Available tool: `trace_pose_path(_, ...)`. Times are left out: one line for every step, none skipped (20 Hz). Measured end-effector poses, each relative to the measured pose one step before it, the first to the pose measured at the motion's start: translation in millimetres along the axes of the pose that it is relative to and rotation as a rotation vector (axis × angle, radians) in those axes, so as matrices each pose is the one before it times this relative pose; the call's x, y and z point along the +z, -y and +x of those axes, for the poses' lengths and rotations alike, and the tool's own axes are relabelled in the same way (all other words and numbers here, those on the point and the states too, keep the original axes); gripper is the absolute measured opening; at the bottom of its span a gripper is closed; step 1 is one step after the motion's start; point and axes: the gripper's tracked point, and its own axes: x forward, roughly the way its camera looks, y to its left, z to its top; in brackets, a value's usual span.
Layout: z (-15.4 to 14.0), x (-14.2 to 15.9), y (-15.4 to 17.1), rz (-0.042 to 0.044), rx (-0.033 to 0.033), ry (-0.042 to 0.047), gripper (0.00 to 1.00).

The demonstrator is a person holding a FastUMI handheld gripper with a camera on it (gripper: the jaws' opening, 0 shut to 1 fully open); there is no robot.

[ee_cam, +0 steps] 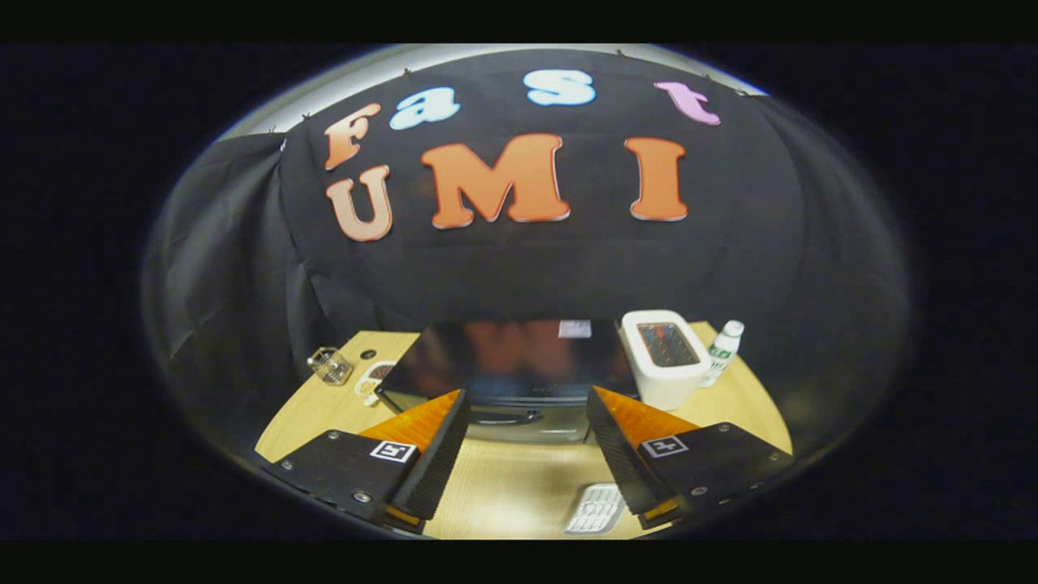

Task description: Open the toaster oven, put the food inside, and close the toaster oven door.

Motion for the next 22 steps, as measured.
trace_pose_path(-10.22,19.24,5.38,-0.00379,-0.00080,0.04731,0.86)
trace_pose_path(-9.32,20.40,6.56,-0.00217,-0.00079,0.04608,0.86)
trace_pose_path(-11.84,18.76,6.27,-0.00704,-0.00428,0.04671,0.87)
trace_pose_path(-10.37,17.59,8.65,-0.01064,-0.00628,0.04455,0.89)
trace_pose_path(-6.73,17.56,6.96,-0.01320,-0.00966,0.04290,0.90)
trace_pose_path(-6.36,15.79,6.06,-0.01276,-0.00328,0.03764,0.93)
trace_pose_path(-6.75,16.10,4.35,-0.01087,-0.00190,0.04011,0.95)
trace_pose_path(-5.82,16.03,5.01,-0.01045,-0.00178,0.04245,0.95)
trace_pose_path(-5.14,17.58,5.24,-0.00781,-0.00957,0.04534,0.96)
trace_pose_path(-2.32,13.61,6.38,-0.00631,-0.01273,0.04368,0.96)
trace_pose_path(-3.20,13.69,6.64,-0.00393,-0.01665,0.03836,0.97)
trace_pose_path(-5.16,12.23,7.45,-0.00417,-0.01809,0.03721,0.97)
trace_pose_path(-2.35,11.34,5.47,-0.00476,-0.01256,0.03245,0.97)
trace_pose_path(-1.98,8.17,5.07,-0.00887,-0.00842,0.02903,0.97)
trace_pose_path(0.32,7.36,3.54,-0.00808,-0.00726,0.02488,0.97)
trace_pose_path(-2.61,5.83,3.41,-0.01013,-0.00558,0.01690,0.97)
trace_pose_path(-0.39,5.40,2.51,-0.00482,-0.00185,0.01282,0.97)
trace_pose_path(-2.05,3.39,0.26,-0.00549,0.00430,0.00240,0.97)
trace_pose_path(-1.90,1.12,1.21,-0.00205,0.00432,-0.00184,0.97)
trace_pose_path(-0.30,0.32,0.60,0.00283,0.00378,-0.00503,0.97)
trace_pose_path(-0.95,2.62,1.54,0.00158,0.00732,0.01068,0.97)
trace_pose_path(1.57,3.48,1.42,-0.00082,0.00016,0.01145,0.97)
